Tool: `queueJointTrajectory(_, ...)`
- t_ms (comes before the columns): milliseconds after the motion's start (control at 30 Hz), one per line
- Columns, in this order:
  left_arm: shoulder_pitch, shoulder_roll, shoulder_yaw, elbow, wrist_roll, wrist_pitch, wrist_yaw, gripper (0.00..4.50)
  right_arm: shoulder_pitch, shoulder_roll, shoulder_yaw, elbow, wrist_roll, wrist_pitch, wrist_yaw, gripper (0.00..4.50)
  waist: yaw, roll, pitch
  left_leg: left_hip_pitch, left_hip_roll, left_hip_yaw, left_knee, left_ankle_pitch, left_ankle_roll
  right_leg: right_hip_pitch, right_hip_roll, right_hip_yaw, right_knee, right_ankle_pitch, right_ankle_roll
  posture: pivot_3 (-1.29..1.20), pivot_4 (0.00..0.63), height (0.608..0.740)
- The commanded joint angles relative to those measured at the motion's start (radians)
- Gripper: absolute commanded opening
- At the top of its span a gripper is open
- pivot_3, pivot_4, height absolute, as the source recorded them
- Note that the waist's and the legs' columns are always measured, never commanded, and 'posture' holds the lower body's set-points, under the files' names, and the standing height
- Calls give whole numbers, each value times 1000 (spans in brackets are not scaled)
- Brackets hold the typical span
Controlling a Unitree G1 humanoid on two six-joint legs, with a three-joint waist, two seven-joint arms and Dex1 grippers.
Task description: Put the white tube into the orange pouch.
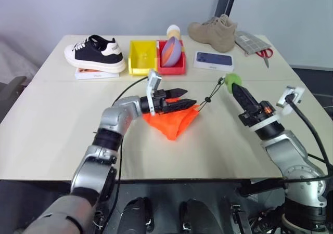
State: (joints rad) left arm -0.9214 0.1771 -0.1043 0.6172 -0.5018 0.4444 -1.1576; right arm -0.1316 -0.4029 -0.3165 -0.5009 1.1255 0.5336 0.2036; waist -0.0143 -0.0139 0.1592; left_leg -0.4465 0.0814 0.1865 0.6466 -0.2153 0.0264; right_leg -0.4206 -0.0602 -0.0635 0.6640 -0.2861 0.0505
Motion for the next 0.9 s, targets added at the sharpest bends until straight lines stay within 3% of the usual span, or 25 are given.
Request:
queueJointTrajectory(33, -62, -24, -11, 84, 43, -60, -80, 4460, 20, -18, 12, -79, -8, -3, 29, 0, 0, 0, 0, 0, 0, 0, 0, 0, 0, 0, 0, 0, 0, 0, 0, 0, 150, 740)
queueJointTrajectory(433, -157, -104, 21, 276, 139, -163, -105, 4460, 50, -27, 21, -117, -13, -3, 51, 0, -1, 0, 0, -1, 0, -1, 0, 0, 0, -1, 0, 0, 0, 0, 0, 0, 150, 740)
queueJointTrajectory(900, -156, -134, 52, 292, 167, -178, -95, 4460, 65, -34, 26, -115, -16, -3, 86, 0, -1, -1, 0, -2, 0, -1, 1, 0, 0, -2, 0, 0, 0, 0, 0, 0, 150, 740)
